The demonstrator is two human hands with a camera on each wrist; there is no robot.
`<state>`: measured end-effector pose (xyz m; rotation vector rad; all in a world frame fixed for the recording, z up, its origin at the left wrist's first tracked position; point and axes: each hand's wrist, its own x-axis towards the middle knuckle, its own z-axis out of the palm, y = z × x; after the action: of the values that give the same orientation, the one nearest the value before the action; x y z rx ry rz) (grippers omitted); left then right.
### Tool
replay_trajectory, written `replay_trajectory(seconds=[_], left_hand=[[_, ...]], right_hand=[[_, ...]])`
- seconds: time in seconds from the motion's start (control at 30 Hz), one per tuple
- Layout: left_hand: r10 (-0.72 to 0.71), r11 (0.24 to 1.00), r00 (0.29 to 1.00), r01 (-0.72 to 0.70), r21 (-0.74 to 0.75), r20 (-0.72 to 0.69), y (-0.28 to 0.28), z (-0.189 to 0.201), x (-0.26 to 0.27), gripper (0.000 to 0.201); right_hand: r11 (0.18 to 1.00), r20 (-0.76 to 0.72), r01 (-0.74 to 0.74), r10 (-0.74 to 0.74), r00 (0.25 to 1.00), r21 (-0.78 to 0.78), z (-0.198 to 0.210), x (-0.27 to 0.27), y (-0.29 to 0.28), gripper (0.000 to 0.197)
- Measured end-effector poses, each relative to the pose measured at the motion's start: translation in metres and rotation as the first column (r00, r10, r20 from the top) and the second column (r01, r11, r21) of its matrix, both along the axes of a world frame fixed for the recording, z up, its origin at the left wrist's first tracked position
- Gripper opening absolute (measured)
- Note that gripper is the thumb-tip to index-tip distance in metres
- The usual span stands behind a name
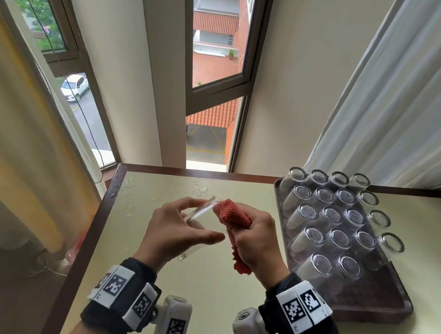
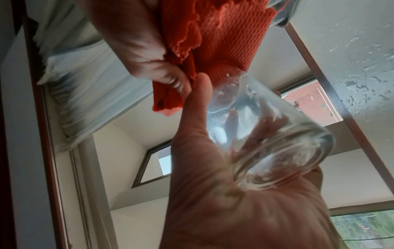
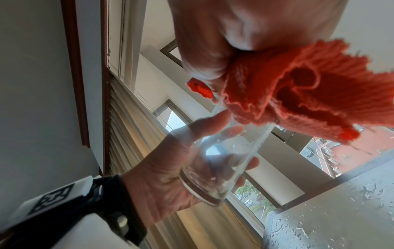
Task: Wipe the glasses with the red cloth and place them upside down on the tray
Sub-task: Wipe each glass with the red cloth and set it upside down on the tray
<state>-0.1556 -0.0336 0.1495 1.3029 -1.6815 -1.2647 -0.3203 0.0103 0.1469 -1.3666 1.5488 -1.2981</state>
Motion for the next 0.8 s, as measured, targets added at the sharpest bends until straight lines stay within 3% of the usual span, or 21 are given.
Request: replay_trajectory(seconds=[0.1,0.2,0.27,0.33,0.43,0.53,0.63,0.73,0.8], left_hand=[[0.025,0.995,0.998,-0.020,0.093,-0.057,-0.002,-0.004,0.001,0.063],[0.047,0.985,0.994,-0.030,0.171,-0.097,-0.004,-0.007,0.003,0.066],[0.062,0.976,0.992,-0.036,0.217,-0.113,-0.006,-0.009,0.009,0.064],[0.072,0.971,0.991,-0.044,0.235,-0.113,-0.010,-0.014,0.018,0.069],[0.104,0.966,0.989,-0.074,0.248,-0.107,-0.013,-0.022,0.034,0.089],[0.129,0.955,0.985,-0.092,0.283,-0.115,-0.014,-0.028,0.047,0.085],[0.145,0.953,0.982,-0.105,0.285,-0.120,-0.015,-0.032,0.055,0.095],[0.153,0.952,0.980,-0.112,0.284,-0.126,-0.012,-0.035,0.056,0.096],[0.155,0.954,0.979,-0.112,0.280,-0.135,-0.011,-0.037,0.056,0.095]], right_hand=[[0.999,0.061,0.046,-0.046,0.997,-0.006,-0.005,0.000,-0.001,0.031],[1.000,0.232,0.020,-0.015,0.973,-0.021,-0.004,0.002,-0.002,0.015],[0.998,0.399,0.041,-0.053,0.916,0.039,-0.003,-0.002,-0.003,0.015],[0.986,0.450,0.099,-0.148,0.880,0.132,-0.008,-0.010,-0.002,0.023],[0.941,0.175,0.157,-0.216,0.961,0.301,-0.035,-0.016,0.006,0.025],[0.883,-0.166,0.188,-0.127,0.978,0.431,-0.081,-0.025,0.012,0.020],[0.869,-0.506,0.085,0.201,0.839,0.487,-0.116,-0.026,0.018,0.026],[0.725,-0.528,-0.039,0.536,0.659,0.688,-0.152,-0.017,0.029,0.053],[0.672,-0.547,-0.057,0.646,0.532,0.738,-0.165,-0.009,0.038,0.072]])
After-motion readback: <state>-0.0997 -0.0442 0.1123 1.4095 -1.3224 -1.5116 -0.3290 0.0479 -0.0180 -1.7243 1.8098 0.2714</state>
